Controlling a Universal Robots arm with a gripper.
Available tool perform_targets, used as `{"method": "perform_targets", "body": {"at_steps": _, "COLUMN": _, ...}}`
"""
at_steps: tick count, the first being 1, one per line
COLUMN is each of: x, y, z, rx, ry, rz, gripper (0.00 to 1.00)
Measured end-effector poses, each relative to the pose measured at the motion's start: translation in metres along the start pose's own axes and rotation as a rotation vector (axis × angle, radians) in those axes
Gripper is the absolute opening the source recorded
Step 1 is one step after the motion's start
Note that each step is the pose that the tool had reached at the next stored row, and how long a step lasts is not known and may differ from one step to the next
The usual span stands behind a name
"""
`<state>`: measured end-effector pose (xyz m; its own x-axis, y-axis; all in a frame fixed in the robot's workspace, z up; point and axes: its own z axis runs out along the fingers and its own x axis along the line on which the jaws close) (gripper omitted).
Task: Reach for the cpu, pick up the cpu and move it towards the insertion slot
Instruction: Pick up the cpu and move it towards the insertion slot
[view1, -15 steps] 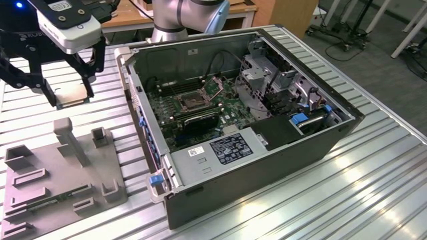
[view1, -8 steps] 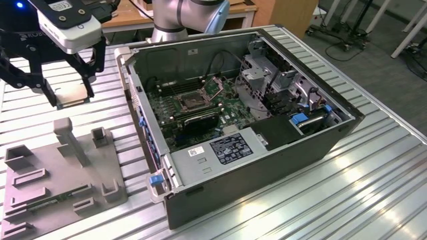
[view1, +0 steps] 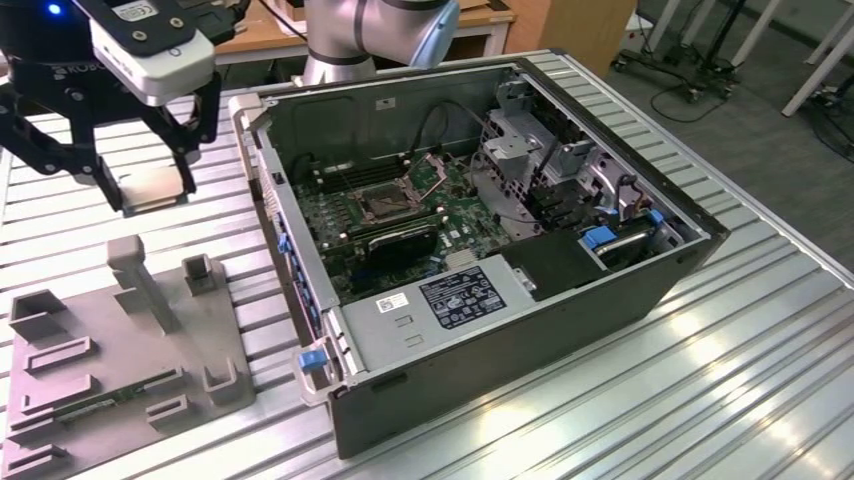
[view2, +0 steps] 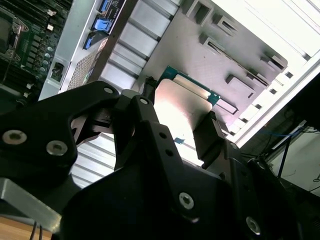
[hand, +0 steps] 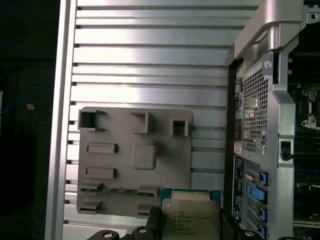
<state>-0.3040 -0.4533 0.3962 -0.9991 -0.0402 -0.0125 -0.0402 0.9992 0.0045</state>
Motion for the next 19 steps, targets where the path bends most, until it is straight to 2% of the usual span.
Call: {"method": "perform_targets", "body": {"at_steps": 19, "x": -0.017, "y": -0.0007, "z": 0.0002, "rx": 0.0001, "ry": 0.0001, "rz": 0.0, "gripper": 0.55}}
